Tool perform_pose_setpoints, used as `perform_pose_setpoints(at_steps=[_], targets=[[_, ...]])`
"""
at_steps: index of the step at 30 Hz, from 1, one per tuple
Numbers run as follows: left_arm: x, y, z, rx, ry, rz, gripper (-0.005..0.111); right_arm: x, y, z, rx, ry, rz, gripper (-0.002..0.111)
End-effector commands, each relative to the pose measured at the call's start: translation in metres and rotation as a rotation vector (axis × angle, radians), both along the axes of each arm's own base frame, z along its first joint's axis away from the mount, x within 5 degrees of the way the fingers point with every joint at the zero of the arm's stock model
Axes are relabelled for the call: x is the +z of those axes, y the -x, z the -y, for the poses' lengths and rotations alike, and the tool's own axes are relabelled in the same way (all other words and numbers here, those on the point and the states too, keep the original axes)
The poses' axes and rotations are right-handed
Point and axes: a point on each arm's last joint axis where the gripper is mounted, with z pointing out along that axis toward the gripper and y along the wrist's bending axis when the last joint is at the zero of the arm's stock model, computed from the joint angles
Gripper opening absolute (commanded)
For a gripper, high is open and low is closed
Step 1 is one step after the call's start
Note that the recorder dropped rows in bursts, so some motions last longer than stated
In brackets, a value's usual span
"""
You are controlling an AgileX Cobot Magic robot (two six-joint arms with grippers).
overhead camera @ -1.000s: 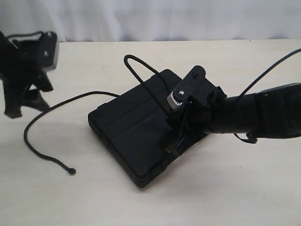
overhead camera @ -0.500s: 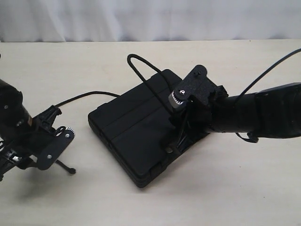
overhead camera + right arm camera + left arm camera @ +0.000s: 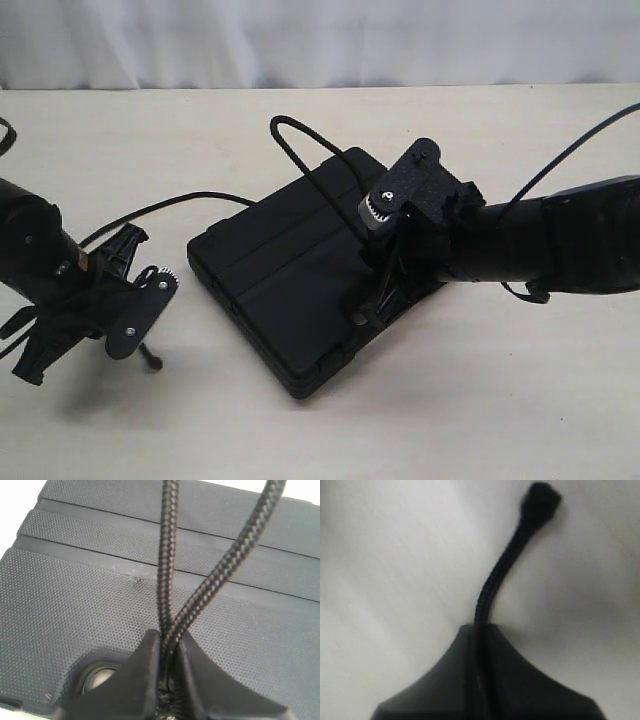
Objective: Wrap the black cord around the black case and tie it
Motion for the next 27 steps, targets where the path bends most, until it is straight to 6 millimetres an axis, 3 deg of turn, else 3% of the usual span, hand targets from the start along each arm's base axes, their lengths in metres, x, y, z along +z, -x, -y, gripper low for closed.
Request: perform_pose_setpoints(at_steps=[1,7,8,14,17,21,23,27], targets=[[-0.015,0.007,0.007,-0.010,-0.017,-0.083,0.000,0.004,-0.001,0.001,-0.010,-0.009,0.010,0.004],[0.024,-0.016,0.008,0.095,-0.048,-0.100,0.000,0.003,-0.001,0.001,-0.010,-0.008,0.008,0.004],[0.042,-0.024,0.009,0.122,-0.032,-0.054,0.000,0.003,-0.001,0.001,-0.010,-0.008,0.008,0.004],[0.094,-0.047,-0.006,0.187,0.118,0.161,0.000,0.003,-0.001,0.001,-0.002,-0.012,0.008,0.004],[0.097,-0.054,-0.001,0.204,0.263,0.199,0.000,0.004,0.000,-0.001,0.018,-0.025,0.008,0.004],[0.081,-0.067,0.016,0.157,0.450,0.195,0.000,0.006,0.004,-0.007,0.074,-0.073,0.000,0.004],[0.072,-0.078,0.023,0.226,0.534,0.168,0.000,0.007,0.005,-0.008,0.091,-0.089,-0.003,0.004],[0.068,-0.092,0.032,0.196,0.589,0.088,0.000,0.007,0.005,-0.008,0.090,-0.088,-0.003,0.004]])
